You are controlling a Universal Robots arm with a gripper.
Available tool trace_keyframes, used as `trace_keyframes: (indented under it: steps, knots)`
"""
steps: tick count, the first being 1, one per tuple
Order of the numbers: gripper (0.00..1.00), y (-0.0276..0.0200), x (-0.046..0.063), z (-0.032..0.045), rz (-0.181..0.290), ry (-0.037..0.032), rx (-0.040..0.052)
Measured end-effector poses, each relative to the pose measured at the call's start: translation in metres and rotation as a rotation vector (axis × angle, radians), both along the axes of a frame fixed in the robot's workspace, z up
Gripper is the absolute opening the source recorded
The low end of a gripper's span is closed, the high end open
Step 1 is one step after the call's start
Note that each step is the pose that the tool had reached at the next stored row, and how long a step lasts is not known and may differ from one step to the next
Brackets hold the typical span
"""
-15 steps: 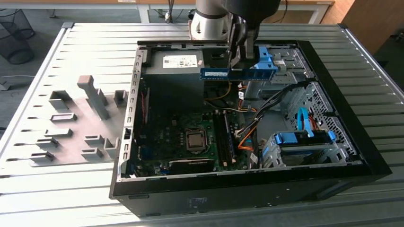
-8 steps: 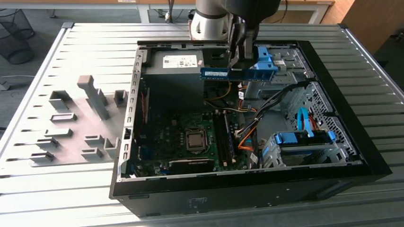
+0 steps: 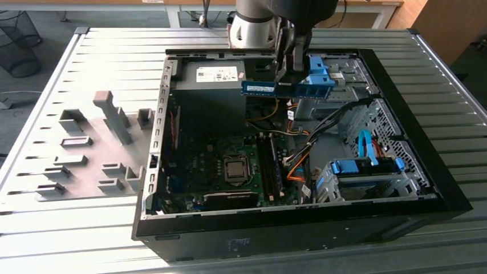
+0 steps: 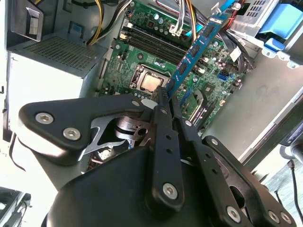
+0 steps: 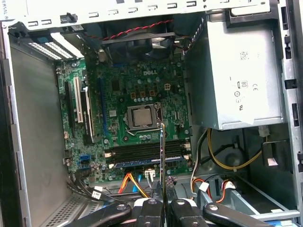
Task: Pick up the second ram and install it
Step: 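Insert the second ram into the second slot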
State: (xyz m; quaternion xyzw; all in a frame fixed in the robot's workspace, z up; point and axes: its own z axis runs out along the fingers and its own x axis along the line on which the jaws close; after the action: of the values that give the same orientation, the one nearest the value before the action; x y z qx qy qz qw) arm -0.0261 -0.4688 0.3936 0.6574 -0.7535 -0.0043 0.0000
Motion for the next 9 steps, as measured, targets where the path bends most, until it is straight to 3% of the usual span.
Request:
trace_keyframes:
  steps: [9]
  knots:
    - [0.14,0.0000,0.0000,0.0000,0.000,0.0000,0.0000]
